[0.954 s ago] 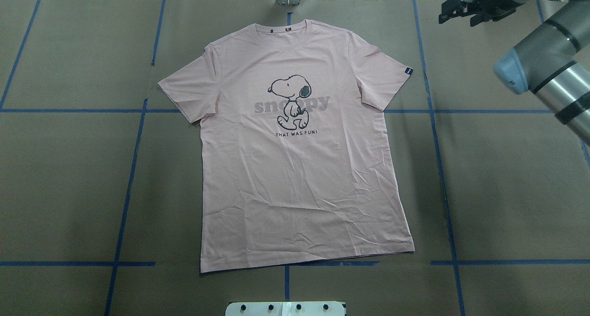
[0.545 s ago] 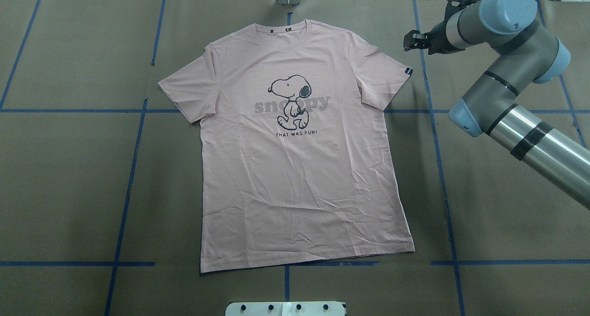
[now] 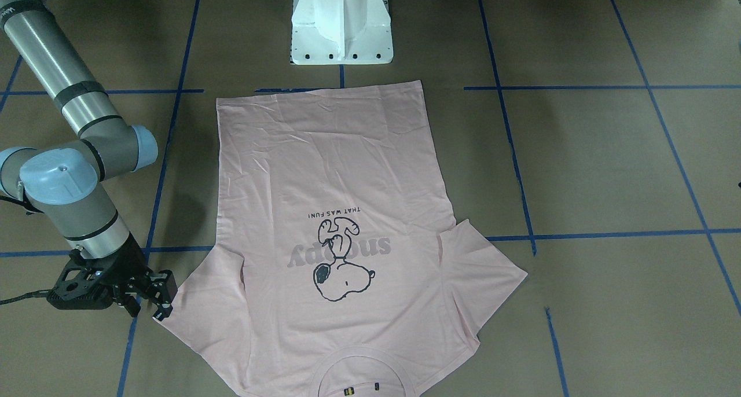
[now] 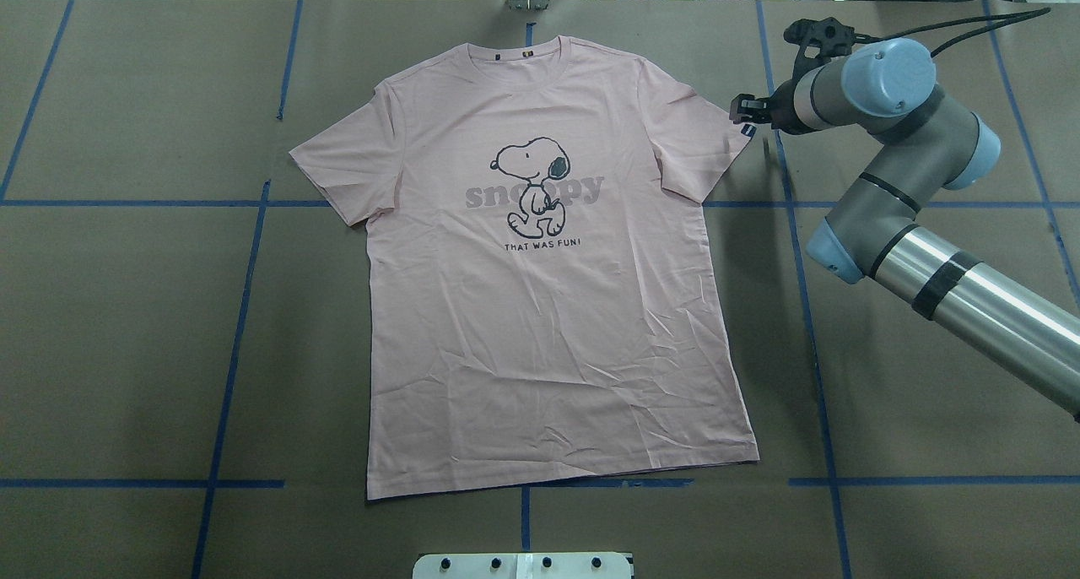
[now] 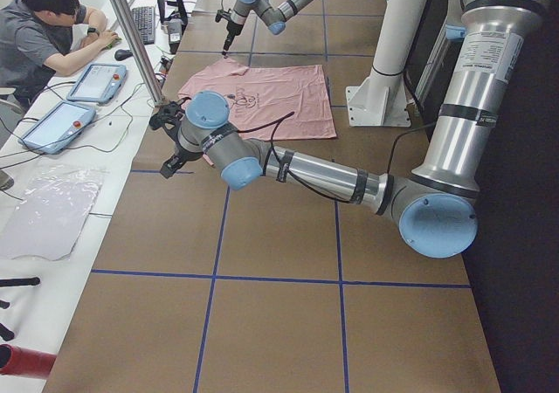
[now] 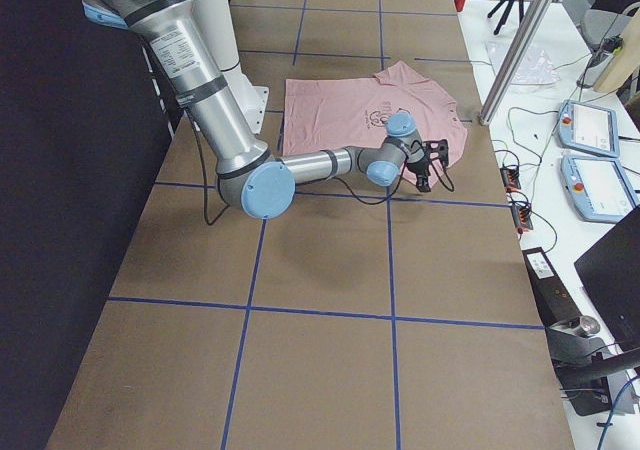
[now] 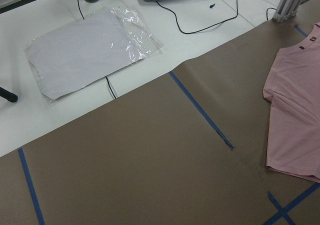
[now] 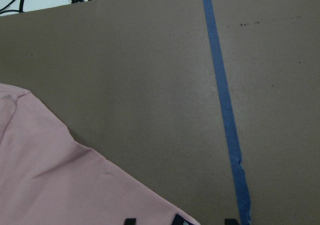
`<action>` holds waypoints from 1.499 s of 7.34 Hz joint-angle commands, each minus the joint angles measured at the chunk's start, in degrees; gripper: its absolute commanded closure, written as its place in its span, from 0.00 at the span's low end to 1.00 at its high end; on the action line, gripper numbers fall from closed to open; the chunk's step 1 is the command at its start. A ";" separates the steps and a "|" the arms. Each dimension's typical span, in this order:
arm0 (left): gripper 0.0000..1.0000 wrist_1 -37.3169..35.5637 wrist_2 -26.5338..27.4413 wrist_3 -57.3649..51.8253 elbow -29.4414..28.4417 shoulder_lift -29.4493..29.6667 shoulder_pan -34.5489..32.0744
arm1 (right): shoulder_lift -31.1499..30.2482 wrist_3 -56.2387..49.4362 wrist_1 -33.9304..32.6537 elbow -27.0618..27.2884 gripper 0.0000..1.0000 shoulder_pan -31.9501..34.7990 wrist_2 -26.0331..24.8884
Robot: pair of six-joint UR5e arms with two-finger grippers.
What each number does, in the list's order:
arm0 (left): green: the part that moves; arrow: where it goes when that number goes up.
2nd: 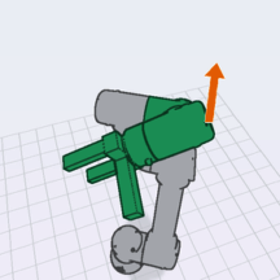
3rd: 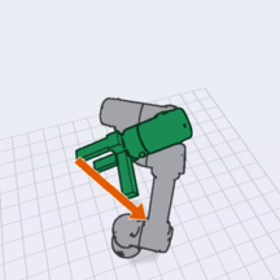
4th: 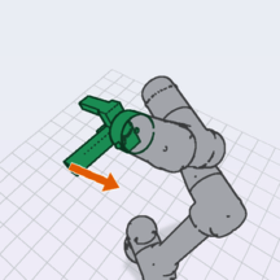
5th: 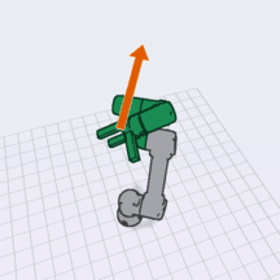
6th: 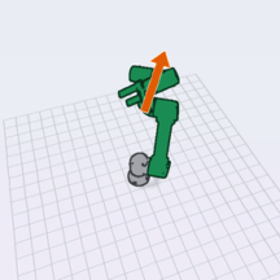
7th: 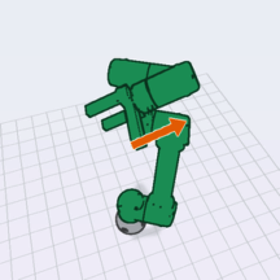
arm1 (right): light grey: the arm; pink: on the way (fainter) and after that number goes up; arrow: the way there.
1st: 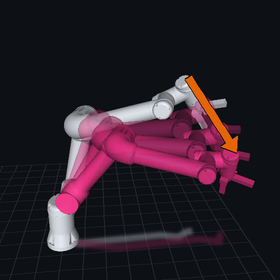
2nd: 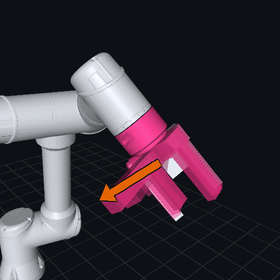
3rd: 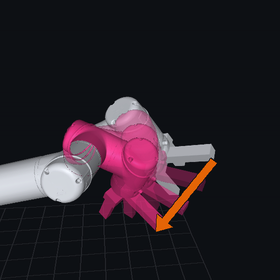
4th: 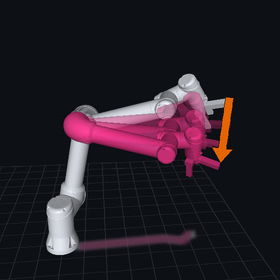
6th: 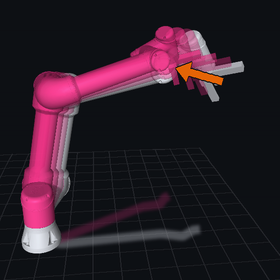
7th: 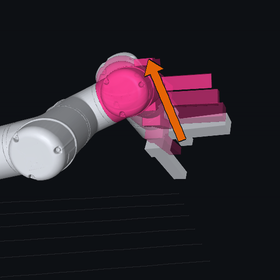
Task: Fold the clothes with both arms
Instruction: 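Move the right gripper down to the shirt's sleeve nearest it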
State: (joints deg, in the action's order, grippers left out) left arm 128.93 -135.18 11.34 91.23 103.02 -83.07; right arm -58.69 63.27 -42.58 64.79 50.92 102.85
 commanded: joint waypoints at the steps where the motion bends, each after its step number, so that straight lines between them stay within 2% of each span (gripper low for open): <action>1: 0.00 0.09 0.00 0.00 0.00 -0.01 0.01 | 1.20 -0.07 -0.04 -2.02 0.38 -0.56 -0.90; 3: 0.00 0.18 0.00 0.00 0.00 -0.10 0.01 | 2.70 -0.34 -0.13 -4.32 0.41 -0.65 -1.69; 11: 0.00 0.18 0.00 0.00 -0.09 -0.10 0.10 | 2.17 -1.13 -0.40 -3.53 0.47 -1.35 -2.22</action>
State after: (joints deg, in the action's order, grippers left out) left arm 129.11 -135.18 11.34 91.22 102.92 -82.98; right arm -56.51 62.08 -42.95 61.21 49.78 100.70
